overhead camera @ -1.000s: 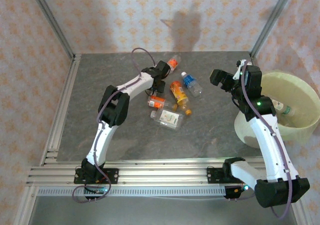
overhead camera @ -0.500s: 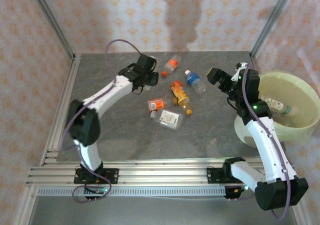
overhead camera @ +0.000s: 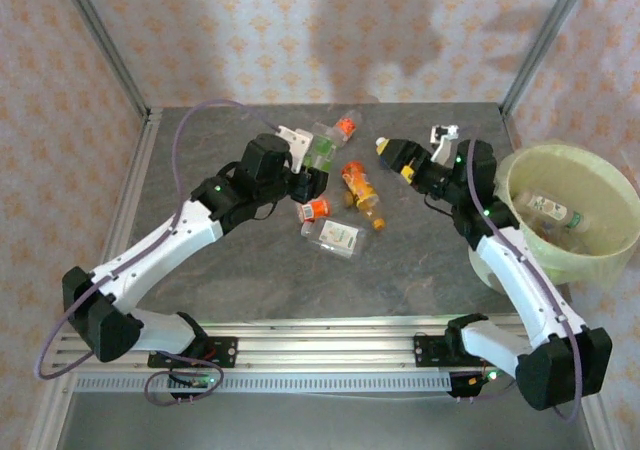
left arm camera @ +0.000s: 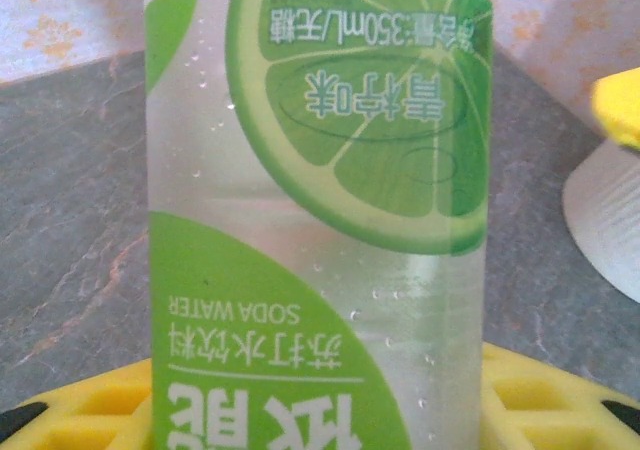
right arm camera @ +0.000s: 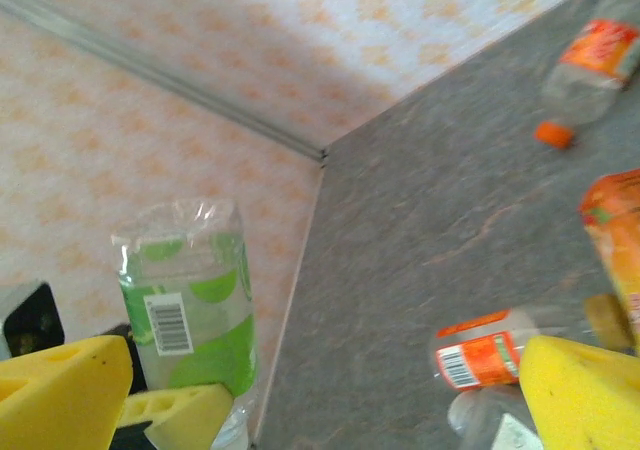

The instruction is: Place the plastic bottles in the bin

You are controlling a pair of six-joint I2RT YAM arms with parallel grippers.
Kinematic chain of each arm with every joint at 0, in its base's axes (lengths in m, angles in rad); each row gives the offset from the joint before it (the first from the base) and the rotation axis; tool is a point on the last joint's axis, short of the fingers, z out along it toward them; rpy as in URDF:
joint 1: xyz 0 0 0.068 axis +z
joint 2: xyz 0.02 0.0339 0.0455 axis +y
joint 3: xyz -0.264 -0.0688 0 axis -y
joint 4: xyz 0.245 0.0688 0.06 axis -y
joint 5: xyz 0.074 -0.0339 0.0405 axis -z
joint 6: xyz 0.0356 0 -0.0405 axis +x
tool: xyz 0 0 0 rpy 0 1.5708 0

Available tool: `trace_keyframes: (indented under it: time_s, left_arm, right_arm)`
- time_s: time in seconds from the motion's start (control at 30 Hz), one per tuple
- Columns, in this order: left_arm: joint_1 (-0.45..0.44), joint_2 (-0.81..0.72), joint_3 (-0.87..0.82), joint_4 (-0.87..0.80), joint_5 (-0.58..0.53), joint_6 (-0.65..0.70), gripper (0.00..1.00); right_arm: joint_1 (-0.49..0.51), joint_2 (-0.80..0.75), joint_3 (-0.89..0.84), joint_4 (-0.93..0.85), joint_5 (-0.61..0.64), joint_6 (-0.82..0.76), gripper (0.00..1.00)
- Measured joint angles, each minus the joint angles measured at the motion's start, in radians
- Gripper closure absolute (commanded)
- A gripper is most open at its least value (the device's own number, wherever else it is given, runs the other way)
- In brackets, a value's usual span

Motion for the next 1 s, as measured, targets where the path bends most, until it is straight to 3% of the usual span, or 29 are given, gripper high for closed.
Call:
trace_keyframes:
  time_s: [0.23,0.5,0.67,0.77,1.0]
  left_arm:
    - [-0.057,-0.032,0.0,-0.001,0.019,0.023,0.78]
    - [-0.137,-0.024,0.006,-0.007,0.01,0.055,0.87]
    - [-0.175,0.016,0.029,-0.011,-0.014,0.081,0.88]
    - [-0.177,0.032,0.035,-0.016,-0.033,0.092,0.81]
    - [-0.177,0.039,0.041,-0.027,-0.088,0.093,0.74]
  right_arm:
    - [0.1,-0.009,-0.021,0.118,-0.031,0.01,0.01]
    - [0.198,0.077,-0.005,0.193,-0.051,0.011,0.03]
    - [0.231,0.126,0.012,0.194,-0.044,-0.002,0.13]
    - [0.232,0.127,0.014,0.193,-0.029,-0.012,0.19]
    - [0.232,0.124,0.026,0.17,-0.002,-0.038,0.45]
